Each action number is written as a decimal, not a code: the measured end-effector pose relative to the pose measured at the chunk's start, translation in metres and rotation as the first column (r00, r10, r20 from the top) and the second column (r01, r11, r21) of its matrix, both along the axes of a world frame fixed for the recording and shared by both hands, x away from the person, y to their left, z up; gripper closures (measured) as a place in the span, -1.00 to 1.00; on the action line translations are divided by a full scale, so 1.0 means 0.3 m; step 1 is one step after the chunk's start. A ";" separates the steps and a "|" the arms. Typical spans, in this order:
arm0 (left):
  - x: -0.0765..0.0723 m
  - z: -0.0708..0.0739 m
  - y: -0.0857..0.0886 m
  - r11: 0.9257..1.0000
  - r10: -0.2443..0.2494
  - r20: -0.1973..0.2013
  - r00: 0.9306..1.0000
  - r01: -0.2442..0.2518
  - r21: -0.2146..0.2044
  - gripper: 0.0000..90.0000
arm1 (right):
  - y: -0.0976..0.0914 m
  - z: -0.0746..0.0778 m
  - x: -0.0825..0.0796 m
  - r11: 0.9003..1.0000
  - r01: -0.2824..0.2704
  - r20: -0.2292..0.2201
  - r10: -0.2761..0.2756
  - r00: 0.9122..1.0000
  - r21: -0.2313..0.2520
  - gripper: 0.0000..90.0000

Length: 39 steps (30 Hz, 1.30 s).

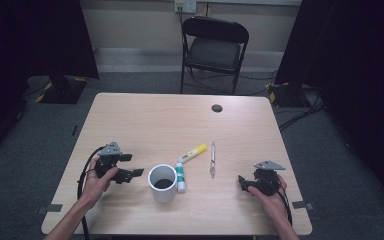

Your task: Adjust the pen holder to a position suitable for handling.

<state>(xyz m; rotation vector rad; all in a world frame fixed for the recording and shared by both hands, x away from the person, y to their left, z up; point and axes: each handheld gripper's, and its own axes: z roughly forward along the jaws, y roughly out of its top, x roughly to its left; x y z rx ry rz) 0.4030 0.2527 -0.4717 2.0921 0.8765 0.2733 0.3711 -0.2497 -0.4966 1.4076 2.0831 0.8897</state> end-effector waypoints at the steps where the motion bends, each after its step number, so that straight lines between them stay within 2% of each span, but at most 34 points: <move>1: 0.006 -0.011 0.003 1.000 0.003 -0.008 1.000 -0.003 0.002 -0.61 | 0.000 0.005 -0.003 1.000 -0.008 0.008 0.008 1.000 0.003 -0.59; 2: 0.012 -0.022 0.005 1.000 0.010 -0.020 1.000 -0.009 0.012 -0.61 | 0.002 0.008 -0.005 1.000 -0.007 0.017 0.007 1.000 0.004 -0.58; 4: 0.017 -0.033 0.006 0.999 0.020 -0.021 1.000 -0.019 0.027 -0.62 | 0.007 0.021 -0.013 1.000 -0.022 0.033 0.021 0.999 0.020 -0.52; 5: 0.023 -0.049 0.005 0.998 0.030 -0.015 0.999 -0.029 0.052 -0.62 | 0.012 0.028 -0.018 0.999 -0.031 0.037 0.030 0.999 0.032 -0.52; 7: 0.025 -0.062 0.002 0.997 0.033 -0.018 0.999 -0.032 0.073 -0.62 | 0.024 0.036 -0.025 0.997 -0.056 0.047 0.054 0.997 0.044 -0.48; 11: 0.027 -0.086 -0.015 0.992 0.026 0.019 0.999 -0.028 0.122 -0.63 | 0.056 0.060 -0.033 0.991 -0.118 0.061 0.114 0.992 0.060 -0.36; 14: 0.028 -0.092 -0.022 0.992 0.034 0.022 0.999 -0.036 0.123 -0.65 | 0.073 0.077 -0.031 0.984 -0.162 0.066 0.157 0.985 0.079 -0.23; 16: 0.030 -0.096 -0.022 0.992 0.039 0.034 0.999 -0.043 0.117 -0.66 | 0.081 0.085 -0.027 0.979 -0.180 0.049 0.176 0.983 0.092 -0.15; 21: 0.028 -0.099 -0.024 0.992 0.047 0.040 0.998 -0.051 0.114 -0.68 | 0.103 0.112 -0.012 0.970 -0.227 0.033 0.225 0.974 0.090 0.03; 24: 0.027 -0.100 -0.025 0.992 0.052 0.041 0.998 -0.056 0.111 -0.69 | 0.126 0.122 0.022 0.964 -0.248 0.021 0.247 0.969 0.095 0.12; 30: 0.028 -0.100 -0.026 0.992 0.052 0.040 0.998 -0.056 0.114 -0.71 | 0.216 0.113 0.114 0.961 -0.268 -0.021 0.270 0.963 0.075 0.24; 32: 0.028 -0.100 -0.026 0.992 0.052 0.040 0.998 -0.056 0.114 -0.71 | 0.239 0.114 0.142 0.958 -0.281 -0.015 0.282 0.959 0.064 0.29; 34: 0.028 -0.100 -0.027 0.992 0.053 0.040 0.998 -0.057 0.113 -0.71 | 0.258 0.115 0.172 0.960 -0.274 -0.015 0.275 0.961 0.055 0.32; 37: 0.028 -0.101 -0.027 0.992 0.053 0.040 0.998 -0.057 0.113 -0.71 | 0.275 0.106 0.211 0.962 -0.264 -0.020 0.266 0.964 0.067 0.33; 39: 0.028 -0.101 -0.027 0.992 0.054 0.040 0.998 -0.058 0.113 -0.71 | 0.286 0.096 0.235 0.963 -0.262 -0.016 0.263 0.965 0.057 0.27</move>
